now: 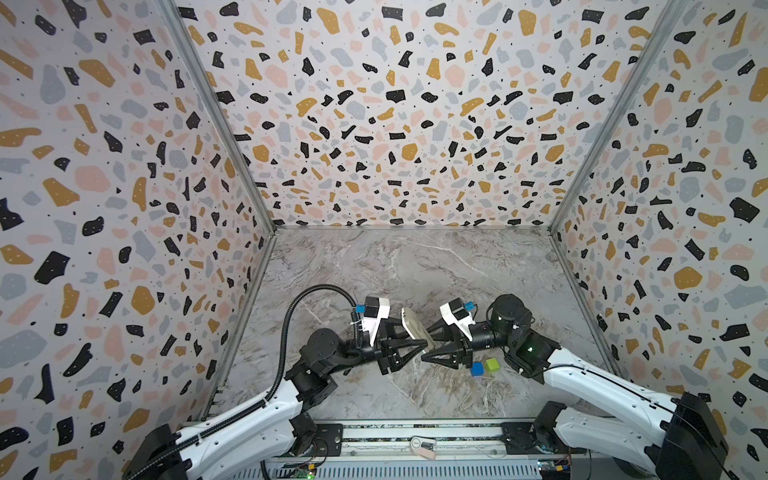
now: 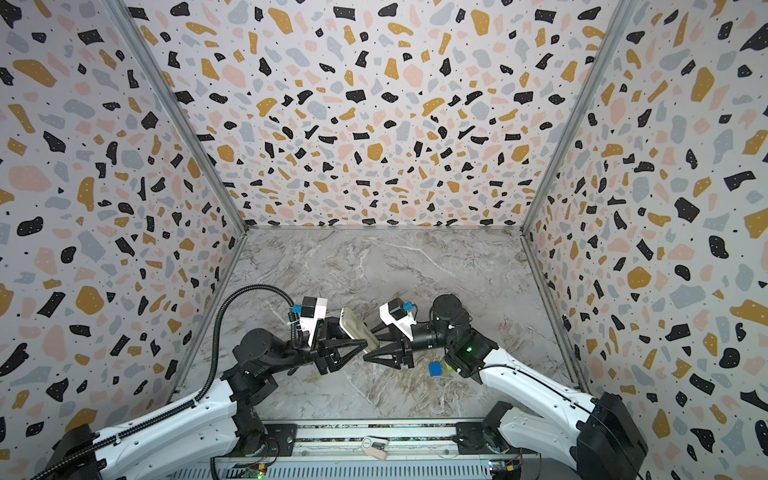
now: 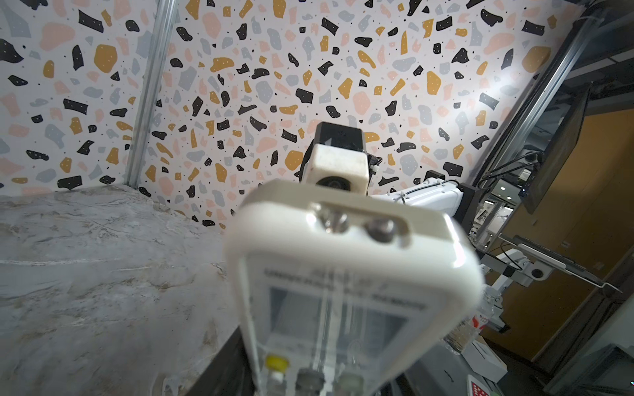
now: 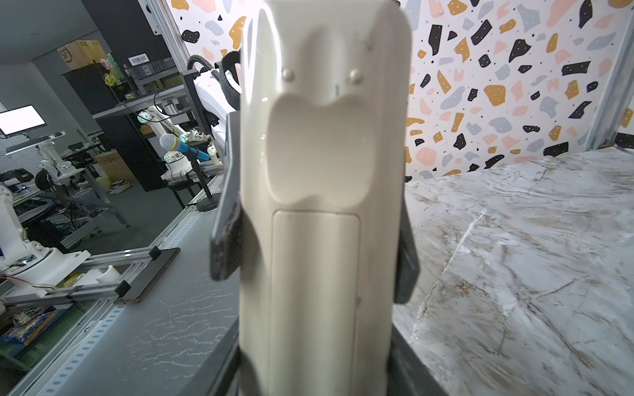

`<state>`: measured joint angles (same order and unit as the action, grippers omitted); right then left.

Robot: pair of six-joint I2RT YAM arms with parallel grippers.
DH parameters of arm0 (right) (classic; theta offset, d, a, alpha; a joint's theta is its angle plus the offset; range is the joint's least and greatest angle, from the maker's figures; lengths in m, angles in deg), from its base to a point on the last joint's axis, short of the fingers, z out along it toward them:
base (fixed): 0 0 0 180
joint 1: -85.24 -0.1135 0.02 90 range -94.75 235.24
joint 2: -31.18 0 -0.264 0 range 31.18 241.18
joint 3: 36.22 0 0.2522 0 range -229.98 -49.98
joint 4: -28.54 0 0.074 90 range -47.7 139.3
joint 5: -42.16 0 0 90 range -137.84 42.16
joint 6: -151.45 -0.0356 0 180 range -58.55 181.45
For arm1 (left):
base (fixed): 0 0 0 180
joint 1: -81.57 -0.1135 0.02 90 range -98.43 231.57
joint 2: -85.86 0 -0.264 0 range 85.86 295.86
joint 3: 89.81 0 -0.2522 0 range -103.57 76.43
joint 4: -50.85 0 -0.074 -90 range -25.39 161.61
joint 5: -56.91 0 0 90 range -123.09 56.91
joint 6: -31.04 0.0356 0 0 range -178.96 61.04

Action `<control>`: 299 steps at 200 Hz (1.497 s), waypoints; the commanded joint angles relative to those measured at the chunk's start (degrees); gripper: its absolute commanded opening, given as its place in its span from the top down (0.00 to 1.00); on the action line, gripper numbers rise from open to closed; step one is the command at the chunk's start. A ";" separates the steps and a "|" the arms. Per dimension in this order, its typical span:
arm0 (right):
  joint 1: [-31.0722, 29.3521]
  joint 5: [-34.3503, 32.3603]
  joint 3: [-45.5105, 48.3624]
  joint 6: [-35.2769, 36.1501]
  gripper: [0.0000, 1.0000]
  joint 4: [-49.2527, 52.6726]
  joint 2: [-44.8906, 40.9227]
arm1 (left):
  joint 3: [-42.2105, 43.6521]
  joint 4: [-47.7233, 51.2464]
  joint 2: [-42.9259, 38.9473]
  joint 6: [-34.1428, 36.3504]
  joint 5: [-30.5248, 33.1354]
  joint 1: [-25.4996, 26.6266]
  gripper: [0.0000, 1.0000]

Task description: Load the batteries into the remote control

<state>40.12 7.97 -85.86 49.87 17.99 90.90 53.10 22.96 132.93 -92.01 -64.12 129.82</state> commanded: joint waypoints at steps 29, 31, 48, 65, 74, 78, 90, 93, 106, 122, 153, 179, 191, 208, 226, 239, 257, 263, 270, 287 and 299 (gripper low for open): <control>-0.21 3.18 -0.09 -0.37 1.00 -4.53 0.38 | -2.59 -2.93 0.04 0.11 -1.01 0.69 0.57; -0.22 3.23 -0.12 -0.38 1.00 -4.56 0.41 | -2.66 -2.98 0.04 0.10 -1.04 0.70 0.58; -0.23 2.72 -0.08 -0.35 1.00 -4.51 0.31 | -2.94 -2.48 0.15 0.28 -0.78 0.70 0.63; -0.23 -0.49 -0.08 0.13 0.91 -2.94 -0.19 | -3.40 -0.96 0.29 0.74 0.41 0.66 0.69; -0.23 -2.14 0.06 0.43 0.80 -2.23 -0.43 | -3.94 1.31 0.52 1.58 1.53 0.66 0.72; -0.23 -2.67 0.10 0.52 0.75 -2.08 -0.47 | -4.20 2.36 0.70 1.96 1.93 0.70 0.73; -0.23 -4.04 0.27 0.74 0.58 -1.40 -0.57 | -4.33 3.63 1.14 2.38 2.92 0.66 0.76; -0.23 -4.32 0.28 0.73 0.51 -1.26 -0.56 | -4.35 3.88 1.24 2.38 3.34 0.69 0.77; -0.23 -6.03 0.23 0.92 0.33 -0.30 -0.57 | -4.44 5.39 1.36 2.56 5.03 0.64 0.79; -0.06 -8.35 0.57 1.29 0.21 0.67 -1.25 | -4.86 8.60 1.36 3.03 9.01 0.69 0.80; 1.15 -12.98 1.90 1.34 0.09 1.91 -3.47 | -6.14 13.76 1.95 3.36 13.71 0.71 0.85; 1.66 -22.21 2.86 2.46 0.05 5.27 -6.95 | -7.92 20.97 2.47 3.44 18.95 0.70 0.88; 1.92 -25.51 3.72 2.44 0.04 5.71 -8.86 | -8.92 24.63 3.06 3.26 21.20 0.60 0.88; 2.35 -29.43 4.28 2.64 0.02 7.42 -10.56 | -10.55 30.50 4.31 3.00 24.05 0.54 0.90; 2.91 -34.81 4.29 2.84 0.02 10.89 -10.85 | -12.60 36.42 6.00 2.58 27.49 0.57 0.93; 3.26 -39.53 4.51 2.51 0.02 12.97 -11.17 | -14.44 41.09 7.71 1.98 30.07 0.62 0.95; 4.25 -42.73 5.41 2.00 0.02 14.32 -12.25 | -16.83 45.86 10.26 1.10 32.65 0.57 0.95; 4.63 -43.14 5.75 1.91 0.02 14.42 -12.67 | -17.41 46.88 10.86 0.75 33.35 0.60 0.95; 5.01 -43.30 6.14 1.75 0.01 14.39 -13.12 | -17.85 47.79 11.47 0.42 34.03 0.61 0.95; 5.73 -43.83 6.89 1.66 0.01 14.91 -14.00 | -18.33 48.80 12.57 -0.45 35.17 0.55 0.95; 5.92 -45.51 7.59 1.64 0.00 15.40 -14.82 | -18.88 50.14 13.44 -0.68 36.37 0.61 0.95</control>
<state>45.48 -33.18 -78.93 51.71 31.69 78.25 36.73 69.69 145.56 -91.40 -31.77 130.23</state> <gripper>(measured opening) 0.991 0.519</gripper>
